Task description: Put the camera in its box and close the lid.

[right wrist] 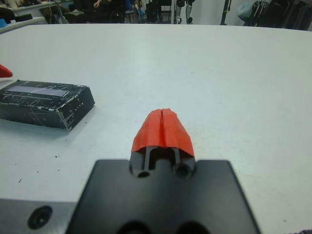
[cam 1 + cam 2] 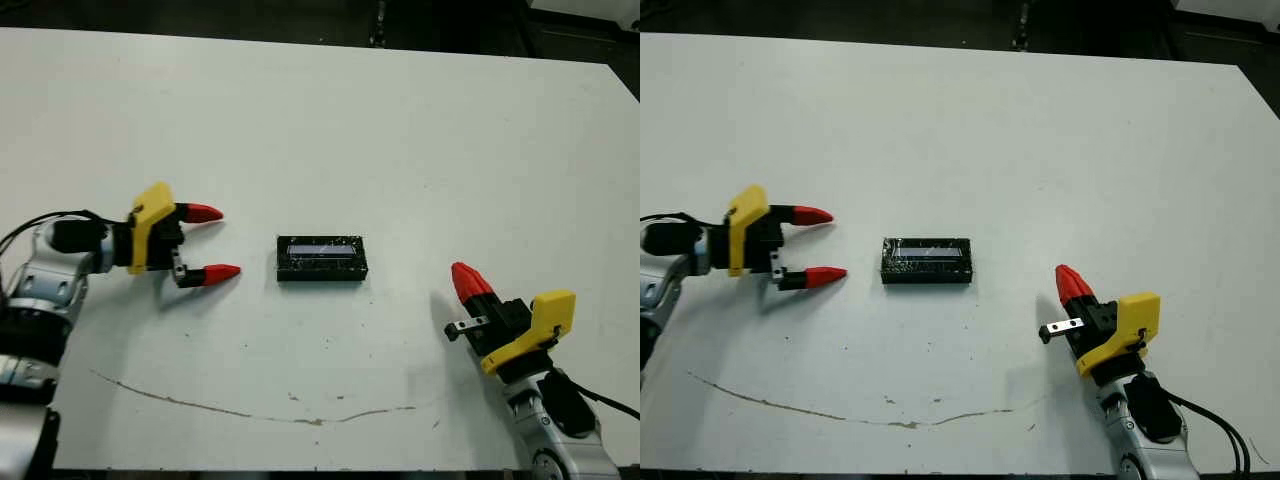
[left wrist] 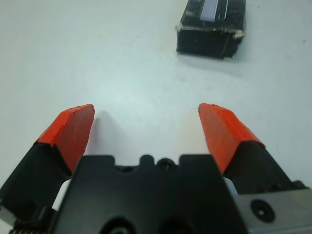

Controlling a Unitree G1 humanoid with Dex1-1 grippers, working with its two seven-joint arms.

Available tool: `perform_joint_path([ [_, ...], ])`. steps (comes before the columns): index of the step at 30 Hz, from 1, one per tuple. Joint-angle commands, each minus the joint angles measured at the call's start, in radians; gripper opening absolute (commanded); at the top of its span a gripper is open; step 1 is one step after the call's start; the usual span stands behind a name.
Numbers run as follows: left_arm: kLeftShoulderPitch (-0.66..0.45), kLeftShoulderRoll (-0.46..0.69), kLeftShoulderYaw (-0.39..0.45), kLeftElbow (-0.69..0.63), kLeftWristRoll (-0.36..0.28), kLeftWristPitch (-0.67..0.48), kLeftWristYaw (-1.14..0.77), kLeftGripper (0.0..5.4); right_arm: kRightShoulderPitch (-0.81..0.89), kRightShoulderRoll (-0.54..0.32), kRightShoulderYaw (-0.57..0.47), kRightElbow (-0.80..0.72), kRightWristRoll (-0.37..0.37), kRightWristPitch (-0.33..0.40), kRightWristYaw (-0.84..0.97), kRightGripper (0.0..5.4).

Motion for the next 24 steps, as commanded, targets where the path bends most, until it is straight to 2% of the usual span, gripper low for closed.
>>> perform_joint_path([
  [1, 0.02, 0.058, -0.006, -0.002, 0.008, 0.013, -0.057, 5.39, 0.005, -0.012, -0.005, -0.001, -0.004, 0.013, -0.005, 0.0],
  [3, 0.008, 0.079, -0.003, -0.023, 0.004, 0.03, -0.07, 5.39, 0.006, -0.012, -0.004, -0.007, -0.008, 0.018, -0.012, 0.0],
  [5, 0.009, 0.089, 0.026, -0.06, -0.017, 0.094, -0.039, 5.39, 0.005, -0.013, -0.003, -0.007, -0.01, 0.018, -0.013, 0.0],
  [7, 0.033, 0.064, 0.095, -0.135, -0.064, 0.174, 0.058, 5.39, 0.004, -0.012, -0.004, -0.006, -0.006, 0.018, -0.013, 0.0],
  [9, 0.082, -0.011, 0.184, -0.28, -0.119, 0.269, 0.245, 5.21, 0.004, -0.012, -0.003, -0.01, -0.006, 0.024, -0.017, 0.0],
  [12, 0.153, -0.156, 0.262, -0.497, -0.205, 0.361, 0.485, 4.86, 0.003, -0.013, -0.001, -0.009, -0.007, 0.023, -0.015, 0.0],
  [14, 0.187, -0.244, 0.257, -0.631, -0.248, 0.373, 0.583, 4.54, 0.001, -0.015, 0.0, -0.007, -0.016, 0.017, -0.016, 0.0],
  [18, 0.211, -0.354, 0.199, -0.788, -0.31, 0.43, 0.691, 3.95, -0.001, -0.014, -0.002, -0.007, -0.011, 0.023, -0.016, 0.0],
  [21, 0.213, -0.409, 0.139, -0.857, -0.323, 0.477, 0.763, 3.48, 0.0, -0.011, -0.001, -0.007, -0.015, 0.023, -0.02, 0.0],
  [24, 0.208, -0.454, 0.079, -0.912, -0.31, 0.541, 0.857, 3.02, 0.001, -0.008, 0.001, -0.009, -0.017, 0.024, -0.024, 0.0],
])
